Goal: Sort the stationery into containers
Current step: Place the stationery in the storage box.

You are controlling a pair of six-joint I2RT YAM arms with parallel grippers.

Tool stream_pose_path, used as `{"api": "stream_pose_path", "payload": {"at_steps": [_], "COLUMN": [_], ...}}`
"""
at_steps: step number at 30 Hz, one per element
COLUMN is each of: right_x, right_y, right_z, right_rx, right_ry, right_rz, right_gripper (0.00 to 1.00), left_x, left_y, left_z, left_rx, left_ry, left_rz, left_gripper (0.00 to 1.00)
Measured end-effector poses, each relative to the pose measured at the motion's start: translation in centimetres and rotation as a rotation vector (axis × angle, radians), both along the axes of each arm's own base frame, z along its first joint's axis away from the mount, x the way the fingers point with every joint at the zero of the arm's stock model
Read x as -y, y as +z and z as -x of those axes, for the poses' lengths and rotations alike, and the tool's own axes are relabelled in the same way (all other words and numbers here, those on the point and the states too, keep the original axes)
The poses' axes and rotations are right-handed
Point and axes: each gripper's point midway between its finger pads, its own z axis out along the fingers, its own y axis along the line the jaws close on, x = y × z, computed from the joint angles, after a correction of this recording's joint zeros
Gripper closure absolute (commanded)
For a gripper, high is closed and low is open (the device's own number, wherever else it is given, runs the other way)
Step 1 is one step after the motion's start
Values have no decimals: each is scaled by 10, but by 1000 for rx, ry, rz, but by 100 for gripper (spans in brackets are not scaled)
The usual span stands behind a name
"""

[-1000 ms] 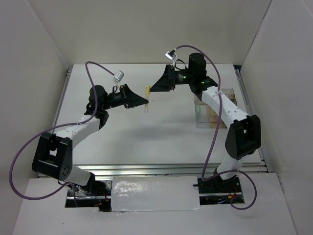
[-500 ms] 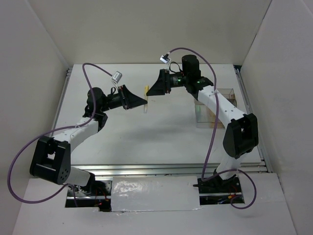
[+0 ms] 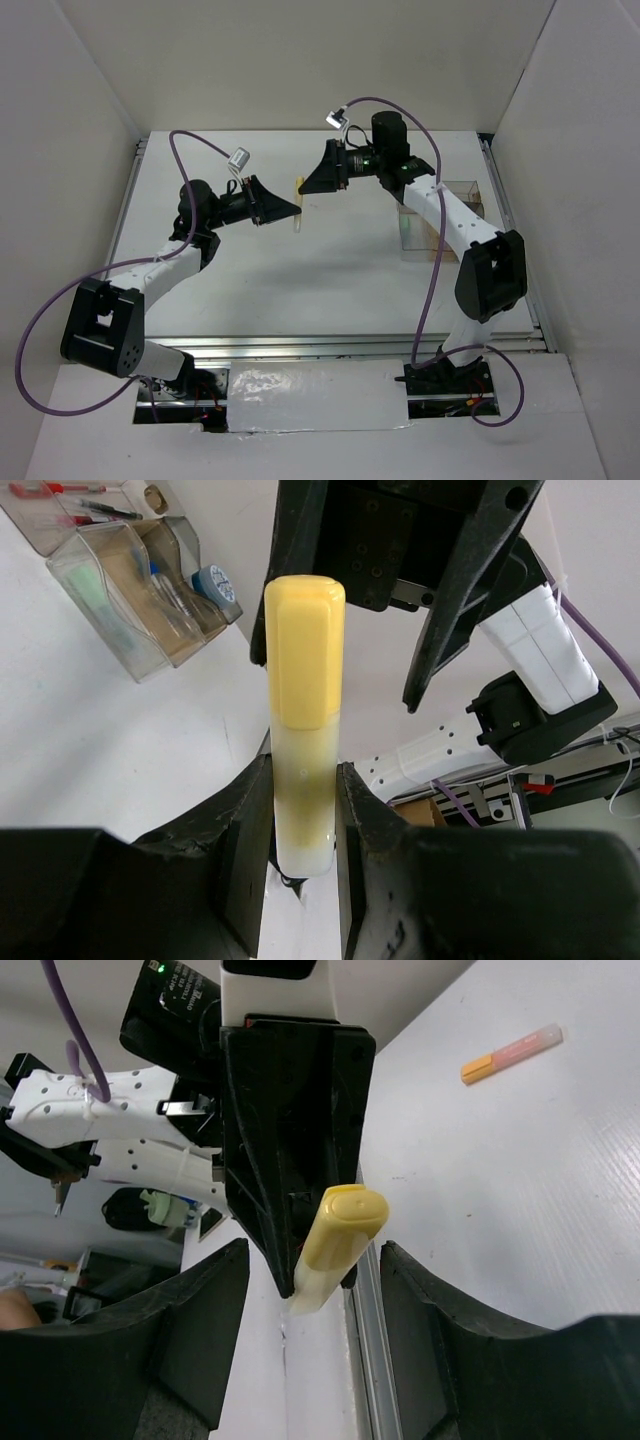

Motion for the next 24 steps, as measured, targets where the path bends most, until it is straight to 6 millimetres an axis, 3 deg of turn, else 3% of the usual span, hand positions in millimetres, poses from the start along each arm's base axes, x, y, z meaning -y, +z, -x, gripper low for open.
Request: {"api": "stream_pose_path", "payload": {"at_steps": [10, 14, 24], "right_x": [-6, -7, -9], "right_y": [-18, -16, -5], "right_z": [-5, -5, -3], "right_rx": [-40, -38, -26], "right_ry": [8, 11, 34], "right_rz": [16, 13, -20], "right_gripper": [41, 49, 48], "left_x": [0, 0, 0], "left_y": [0, -1, -2], "left_z": [0, 0, 0], "left_rx": [3, 0, -6], "left_ry": [0, 0, 0], "left_rz": [-2, -4, -6], "left_gripper": [100, 100, 100]}}
